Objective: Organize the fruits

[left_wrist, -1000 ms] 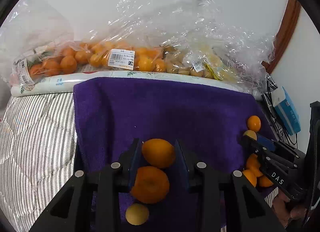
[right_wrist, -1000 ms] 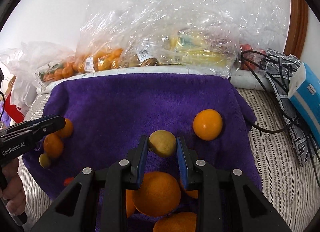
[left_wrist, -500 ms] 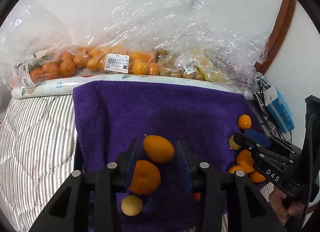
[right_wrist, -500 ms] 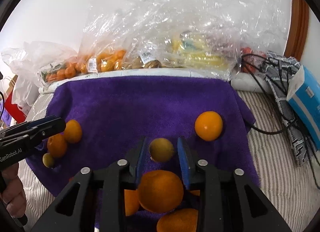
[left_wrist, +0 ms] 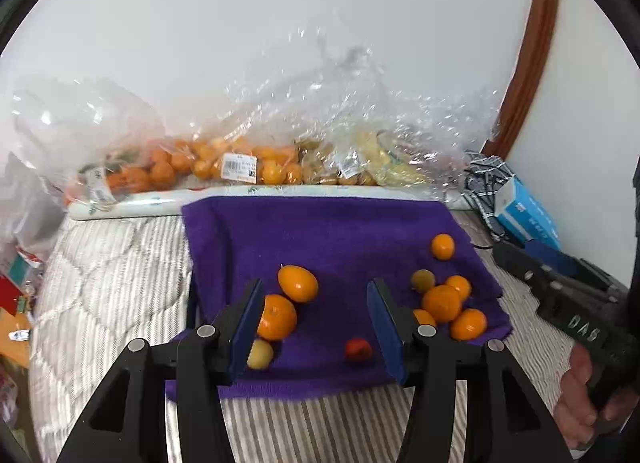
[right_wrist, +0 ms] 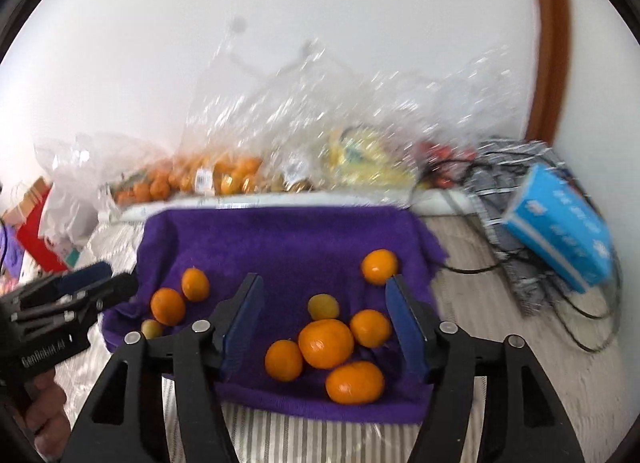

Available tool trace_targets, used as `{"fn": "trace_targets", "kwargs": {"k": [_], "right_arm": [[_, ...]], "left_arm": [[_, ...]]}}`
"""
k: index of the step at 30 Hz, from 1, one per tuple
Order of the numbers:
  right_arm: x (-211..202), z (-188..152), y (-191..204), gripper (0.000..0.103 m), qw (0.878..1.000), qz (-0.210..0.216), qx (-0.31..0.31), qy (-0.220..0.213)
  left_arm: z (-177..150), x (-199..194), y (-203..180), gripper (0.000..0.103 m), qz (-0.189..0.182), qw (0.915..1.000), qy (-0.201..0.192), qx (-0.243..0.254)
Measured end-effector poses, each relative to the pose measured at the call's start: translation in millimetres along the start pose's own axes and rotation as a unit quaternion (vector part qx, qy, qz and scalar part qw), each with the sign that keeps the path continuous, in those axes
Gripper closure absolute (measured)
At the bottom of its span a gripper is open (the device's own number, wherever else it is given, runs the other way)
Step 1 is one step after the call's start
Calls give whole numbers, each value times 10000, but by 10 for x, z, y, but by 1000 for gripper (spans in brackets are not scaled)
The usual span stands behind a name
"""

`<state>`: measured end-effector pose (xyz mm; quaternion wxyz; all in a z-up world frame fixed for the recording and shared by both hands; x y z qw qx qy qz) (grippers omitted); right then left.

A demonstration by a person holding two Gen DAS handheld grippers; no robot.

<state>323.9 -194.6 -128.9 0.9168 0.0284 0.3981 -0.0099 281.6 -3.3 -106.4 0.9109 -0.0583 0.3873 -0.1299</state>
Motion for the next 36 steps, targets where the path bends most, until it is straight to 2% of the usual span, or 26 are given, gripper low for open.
{"fn": "trace_targets", "kwargs": {"k": [9, 13, 20, 22, 36], "right_arm": [[-939, -81, -102, 34, 9996, -136, 21, -232], [-1293, -173, -107, 15, 9987, -117, 1, -492], [-1670, -292, -102, 2, 9970, -120, -75, -756], [-1740, -317, -98, 0, 9967, -150, -75, -797], [-1958, -459, -97, 0, 9963, -186, -116, -834]], "left_arm": [[-155, -687, -274, 34, -23, 9995, -305, 42], [-244, -930, -343, 25, 46, 9988, -491, 70], [-344, -1269, -412, 20, 73, 9972, -738, 62], [-353, -1345, -424, 19, 166, 9965, -823, 62], [-453, -1565, -579, 18, 223, 9946, -992, 223]]}}
Point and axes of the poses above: each gripper's, at about its wrist camera, not at the fingertips, and x roughly the way its jaws point, y to its left, z to its top, the point moved 5 cm from there along x, roughly the way its jaws point, and after that the axes turned 8 degrees about -z, right-handed, at the moved point
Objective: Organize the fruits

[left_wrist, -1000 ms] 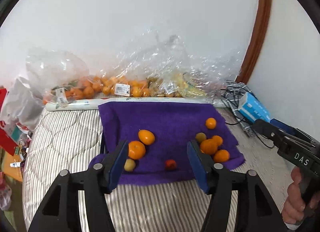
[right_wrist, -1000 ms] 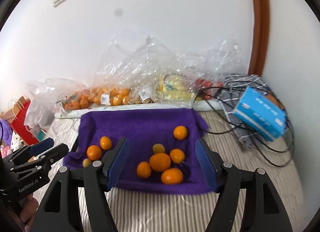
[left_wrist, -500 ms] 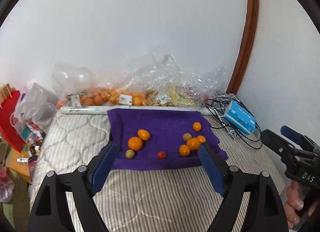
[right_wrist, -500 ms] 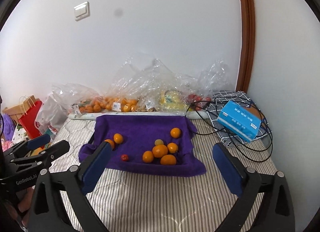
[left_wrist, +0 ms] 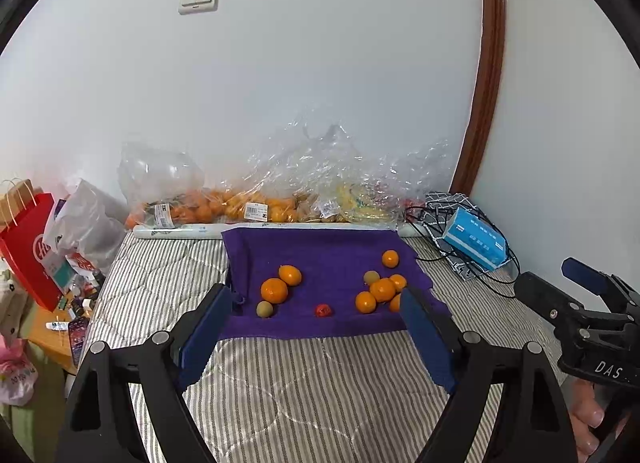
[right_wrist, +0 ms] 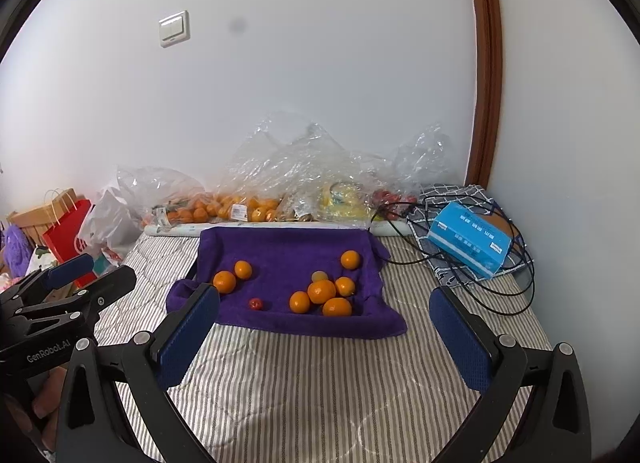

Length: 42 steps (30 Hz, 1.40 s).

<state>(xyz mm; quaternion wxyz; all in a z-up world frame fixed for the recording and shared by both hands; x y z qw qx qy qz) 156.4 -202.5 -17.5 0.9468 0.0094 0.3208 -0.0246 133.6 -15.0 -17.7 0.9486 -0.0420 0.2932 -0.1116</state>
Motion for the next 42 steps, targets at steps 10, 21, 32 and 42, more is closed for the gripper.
{"fn": "trace_targets", "kwargs": {"k": [10, 21, 32, 42], "right_arm": [[-65, -39, -28, 0, 10000, 3, 5, -11], [-99, -49, -11, 0, 9999, -15, -92, -46], [-157, -53, -26, 0, 9999, 8, -87, -87], [-199, -40, -6, 0, 9999, 29, -124, -96]], "left_arm": [[-20, -33, -28, 18, 9, 10000, 6, -10], [-27, -63, 19, 17, 31, 10000, 3, -76], [-17, -109, 8, 17, 83, 10000, -43, 8], [-18, -108, -14, 17, 70, 10000, -40, 12]]}}
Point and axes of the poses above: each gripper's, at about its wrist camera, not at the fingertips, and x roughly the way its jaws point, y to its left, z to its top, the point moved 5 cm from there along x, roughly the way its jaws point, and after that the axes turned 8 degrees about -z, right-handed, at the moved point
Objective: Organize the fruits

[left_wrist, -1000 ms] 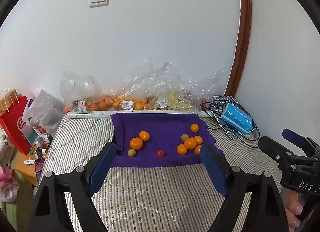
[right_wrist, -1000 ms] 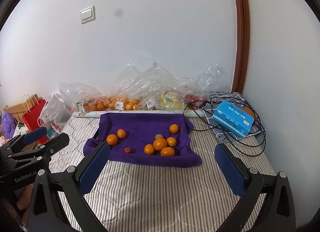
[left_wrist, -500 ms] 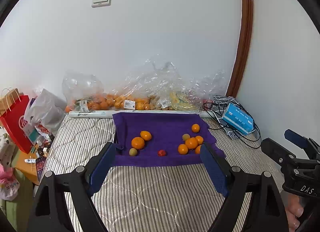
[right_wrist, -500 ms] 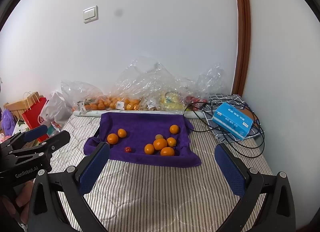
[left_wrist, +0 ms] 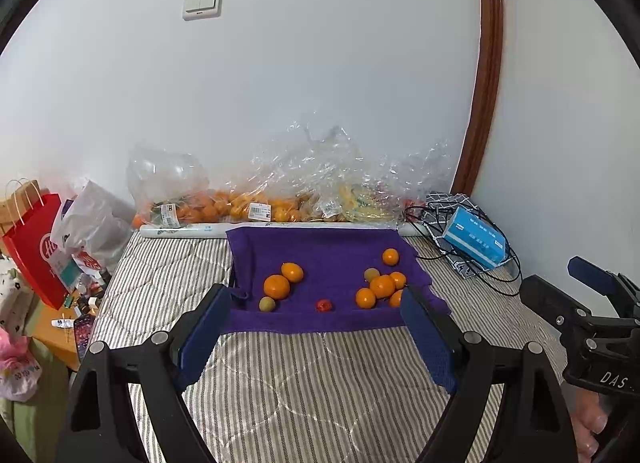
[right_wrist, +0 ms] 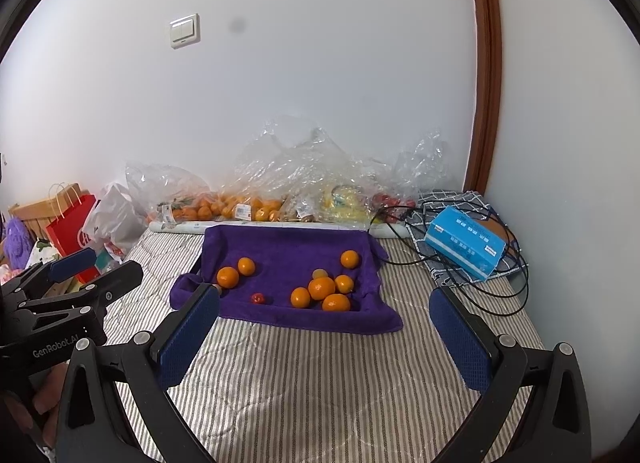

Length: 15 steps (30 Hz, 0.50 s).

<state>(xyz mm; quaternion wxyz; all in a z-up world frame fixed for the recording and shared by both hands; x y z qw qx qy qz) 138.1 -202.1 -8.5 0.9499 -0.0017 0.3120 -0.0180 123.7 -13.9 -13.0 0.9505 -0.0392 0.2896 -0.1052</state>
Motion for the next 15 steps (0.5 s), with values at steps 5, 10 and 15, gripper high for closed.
{"fn": "trace_targets", "kwargs": {"k": [5, 10, 15], "right_arm": [[7, -2, 3, 0, 10000, 6, 3, 1], [1, -12, 17, 0, 10000, 11, 0, -1], [-3, -24, 40, 0, 10000, 20, -35, -11]], "left_arm": [[-4, -6, -8, 17, -8, 10000, 3, -3], [-3, -10, -20, 17, -17, 10000, 2, -3], [-7, -20, -36, 17, -19, 10000, 5, -6]]}}
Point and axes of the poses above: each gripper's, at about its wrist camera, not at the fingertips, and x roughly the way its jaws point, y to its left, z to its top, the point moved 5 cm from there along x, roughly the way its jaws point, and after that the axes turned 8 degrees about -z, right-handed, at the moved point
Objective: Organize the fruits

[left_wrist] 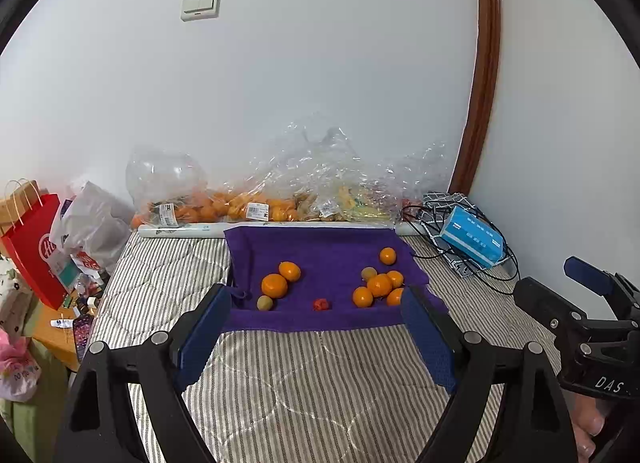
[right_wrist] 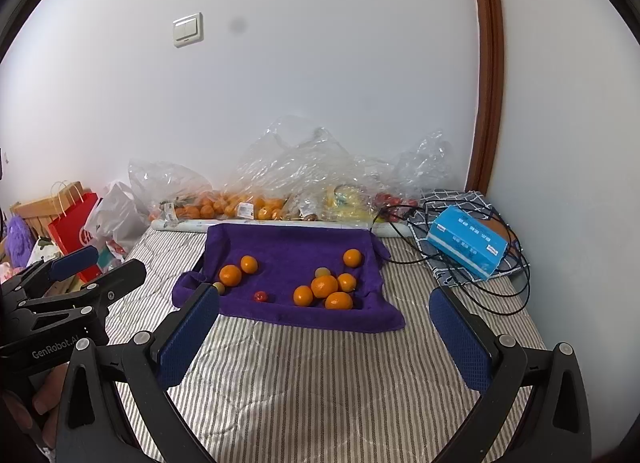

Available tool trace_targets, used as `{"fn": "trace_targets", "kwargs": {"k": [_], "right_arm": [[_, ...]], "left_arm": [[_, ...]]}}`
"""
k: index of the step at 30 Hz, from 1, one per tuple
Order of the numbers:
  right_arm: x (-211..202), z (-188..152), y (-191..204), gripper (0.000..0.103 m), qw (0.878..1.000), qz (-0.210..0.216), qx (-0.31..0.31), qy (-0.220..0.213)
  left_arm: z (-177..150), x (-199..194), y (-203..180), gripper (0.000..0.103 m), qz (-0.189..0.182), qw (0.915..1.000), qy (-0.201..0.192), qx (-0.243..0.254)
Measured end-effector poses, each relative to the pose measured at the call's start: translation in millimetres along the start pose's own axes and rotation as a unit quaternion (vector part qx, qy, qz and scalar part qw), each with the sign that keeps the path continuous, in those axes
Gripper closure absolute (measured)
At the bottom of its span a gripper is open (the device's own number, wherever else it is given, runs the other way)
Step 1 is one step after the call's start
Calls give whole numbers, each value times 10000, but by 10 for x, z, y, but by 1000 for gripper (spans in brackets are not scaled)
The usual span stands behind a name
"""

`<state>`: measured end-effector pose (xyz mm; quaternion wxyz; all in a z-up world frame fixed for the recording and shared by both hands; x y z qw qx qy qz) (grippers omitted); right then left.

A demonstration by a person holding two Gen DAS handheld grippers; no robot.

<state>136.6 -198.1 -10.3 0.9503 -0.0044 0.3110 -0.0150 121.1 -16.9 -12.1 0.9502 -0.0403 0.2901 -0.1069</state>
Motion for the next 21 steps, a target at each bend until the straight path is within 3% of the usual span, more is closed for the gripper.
{"fn": "trace_targets", "kwargs": {"k": [21], "right_arm": [[56, -24, -49, 0, 9999, 27, 117, 51]], "left_arm": [[-24, 17, -21, 17, -5, 10000, 2, 9]]}}
Point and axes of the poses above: each gripper's, at about its wrist camera, not at the fingertips, and x roughly the way its jaws point, y to its left, z to its top, the point moved 5 cm from there along x, roughly the way its jaws point, and after that the axes turned 8 degrees about -z, right-handed, at the moved point
